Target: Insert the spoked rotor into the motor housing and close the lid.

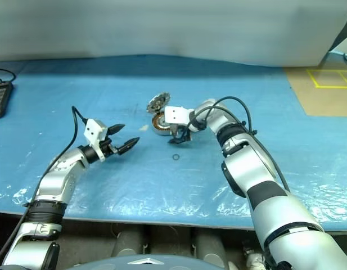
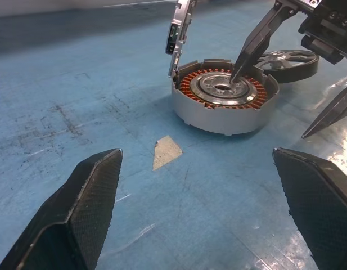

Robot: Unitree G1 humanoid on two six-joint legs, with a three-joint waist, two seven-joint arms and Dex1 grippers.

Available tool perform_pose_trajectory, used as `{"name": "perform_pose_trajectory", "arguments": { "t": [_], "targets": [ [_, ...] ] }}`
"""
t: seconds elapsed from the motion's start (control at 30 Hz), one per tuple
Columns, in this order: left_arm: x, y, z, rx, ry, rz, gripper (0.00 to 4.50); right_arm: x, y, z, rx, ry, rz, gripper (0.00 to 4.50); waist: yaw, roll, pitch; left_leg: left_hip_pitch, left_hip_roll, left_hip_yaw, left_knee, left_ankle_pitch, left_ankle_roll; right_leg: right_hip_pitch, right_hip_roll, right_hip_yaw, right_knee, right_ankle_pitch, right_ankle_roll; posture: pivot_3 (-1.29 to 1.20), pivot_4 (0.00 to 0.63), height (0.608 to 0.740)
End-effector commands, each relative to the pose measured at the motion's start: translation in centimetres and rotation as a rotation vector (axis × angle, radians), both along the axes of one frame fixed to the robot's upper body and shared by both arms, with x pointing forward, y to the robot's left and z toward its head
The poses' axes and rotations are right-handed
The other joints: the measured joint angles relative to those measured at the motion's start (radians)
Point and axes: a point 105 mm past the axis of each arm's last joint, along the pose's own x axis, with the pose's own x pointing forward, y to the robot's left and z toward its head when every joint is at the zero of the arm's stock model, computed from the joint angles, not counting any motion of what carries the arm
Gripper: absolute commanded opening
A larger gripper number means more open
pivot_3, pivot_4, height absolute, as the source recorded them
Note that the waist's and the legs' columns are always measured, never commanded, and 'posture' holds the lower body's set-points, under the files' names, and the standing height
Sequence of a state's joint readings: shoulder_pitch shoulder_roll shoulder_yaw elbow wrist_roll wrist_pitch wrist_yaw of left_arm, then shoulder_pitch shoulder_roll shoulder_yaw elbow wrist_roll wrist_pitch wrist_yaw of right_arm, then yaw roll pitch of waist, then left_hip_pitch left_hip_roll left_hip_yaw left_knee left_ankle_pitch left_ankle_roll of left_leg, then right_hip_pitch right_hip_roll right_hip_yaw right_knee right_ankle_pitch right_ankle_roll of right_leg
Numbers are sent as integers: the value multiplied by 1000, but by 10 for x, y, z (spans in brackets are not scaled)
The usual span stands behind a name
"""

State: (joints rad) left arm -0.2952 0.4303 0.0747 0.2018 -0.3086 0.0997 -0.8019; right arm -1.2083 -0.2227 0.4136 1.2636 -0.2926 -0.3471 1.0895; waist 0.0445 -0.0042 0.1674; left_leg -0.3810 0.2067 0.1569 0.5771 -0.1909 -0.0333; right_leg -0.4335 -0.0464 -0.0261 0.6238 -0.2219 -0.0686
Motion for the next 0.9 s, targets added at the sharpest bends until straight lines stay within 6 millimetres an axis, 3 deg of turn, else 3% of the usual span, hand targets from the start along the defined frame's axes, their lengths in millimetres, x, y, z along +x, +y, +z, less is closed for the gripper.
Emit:
{"name": "perform_pose_trajectory", "arguments": {
  "t": [0.03,0.27,0.37,0.5,0.7,0.9],
  "targets": [
    [-2,3,12,0,-45,5,4500,4,7,10,-14,-53,11,4486,0,0,0,0,0,0,0,0,0,0,0,0,0,0,0,0,150,740],
    [-3,3,11,0,-45,16,4500,4,7,-1,-49,-35,-11,4486,0,0,0,0,0,0,0,0,0,0,0,0,0,0,0,0,150,740],
    [-3,4,11,3,-46,21,4500,2,7,-8,-77,-25,-13,3917,-1,0,0,0,0,0,0,0,0,0,0,0,0,0,0,0,150,740],
    [-3,6,11,6,-49,30,4500,1,8,-15,-116,-39,5,2642,0,0,0,1,0,0,1,0,0,0,0,0,1,0,0,0,150,740],
    [-3,8,11,9,-50,40,4500,-5,13,-18,-107,-15,31,2642,-2,0,0,2,0,0,1,0,0,1,0,1,1,0,0,0,150,740],
    [-3,16,11,22,-56,70,4500,-12,23,-15,20,98,19,2642,-3,0,0,2,1,0,1,0,0,1,0,1,1,0,0,0,150,740]
  ]
}}
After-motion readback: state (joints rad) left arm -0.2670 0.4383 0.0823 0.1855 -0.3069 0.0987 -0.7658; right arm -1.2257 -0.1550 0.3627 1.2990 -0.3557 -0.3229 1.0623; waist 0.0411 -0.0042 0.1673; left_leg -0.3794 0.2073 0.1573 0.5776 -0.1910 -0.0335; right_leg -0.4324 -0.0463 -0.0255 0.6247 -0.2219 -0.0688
